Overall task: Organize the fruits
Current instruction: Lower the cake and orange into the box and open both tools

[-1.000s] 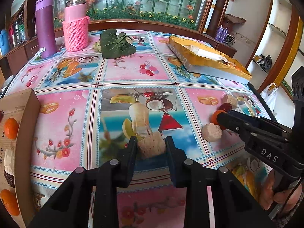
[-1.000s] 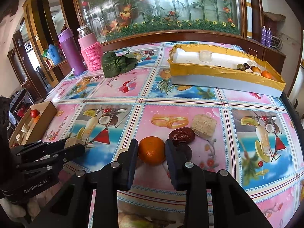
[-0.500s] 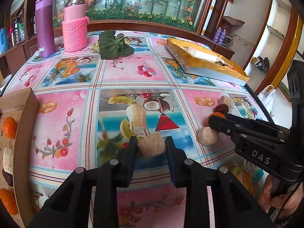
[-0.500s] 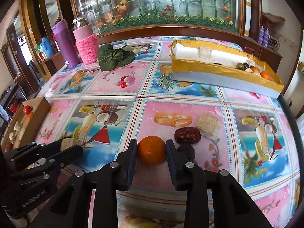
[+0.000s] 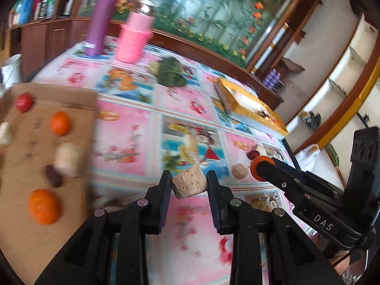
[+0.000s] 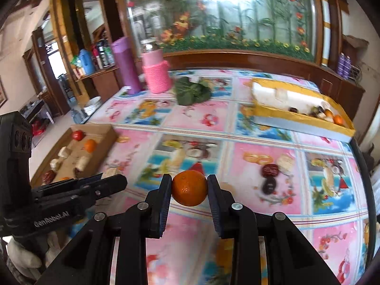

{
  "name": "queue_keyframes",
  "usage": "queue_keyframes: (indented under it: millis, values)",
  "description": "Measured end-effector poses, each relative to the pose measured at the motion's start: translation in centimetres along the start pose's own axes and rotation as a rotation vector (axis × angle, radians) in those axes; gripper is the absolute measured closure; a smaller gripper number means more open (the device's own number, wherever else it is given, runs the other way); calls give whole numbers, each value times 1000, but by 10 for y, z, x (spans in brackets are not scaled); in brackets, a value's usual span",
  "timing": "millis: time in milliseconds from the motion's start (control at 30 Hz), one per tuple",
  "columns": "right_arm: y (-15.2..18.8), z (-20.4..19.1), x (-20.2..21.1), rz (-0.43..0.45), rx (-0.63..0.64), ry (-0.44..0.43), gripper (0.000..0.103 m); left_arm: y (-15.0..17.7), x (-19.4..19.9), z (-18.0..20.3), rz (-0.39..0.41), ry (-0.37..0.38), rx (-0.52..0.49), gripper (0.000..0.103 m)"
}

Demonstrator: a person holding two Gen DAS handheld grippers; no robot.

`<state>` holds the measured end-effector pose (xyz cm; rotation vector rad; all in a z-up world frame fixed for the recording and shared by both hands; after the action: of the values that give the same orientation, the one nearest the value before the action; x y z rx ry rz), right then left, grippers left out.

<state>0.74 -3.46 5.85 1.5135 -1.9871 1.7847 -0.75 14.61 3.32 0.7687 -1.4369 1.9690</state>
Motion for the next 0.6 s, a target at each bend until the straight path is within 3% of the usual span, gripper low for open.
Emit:
queue_keyframes:
  millis: [100, 167, 300, 400, 600]
  values:
    - [-1, -39, -11, -9, 44, -72, 70, 0, 30, -52, 50, -119, 56, 74]
    - [1, -68, -21, -23, 73, -127, 70, 2, 43, -87, 75, -240, 76, 74]
    - [9, -119, -47, -69, 124, -227, 70, 11, 52, -145, 70, -428, 121, 74]
    - [18, -149, -69, -114, 158, -270, 70, 19, 46, -172, 26, -476, 154, 74]
    - [41, -187, -107, -216, 217, -310, 69, 26, 38, -186, -1, -516, 154, 74]
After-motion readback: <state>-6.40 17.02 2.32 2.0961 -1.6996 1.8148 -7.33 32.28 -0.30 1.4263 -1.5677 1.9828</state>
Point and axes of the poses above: each gripper's, at about its wrist camera, not at the fingertips, and x roughly against the way its jaws point, z to its right, y to its underside, the point moved 5 cm from there along -x, roughly the way its jaws point, and after that the axes turned 15 degrees about -y, right-handed, at the moved point
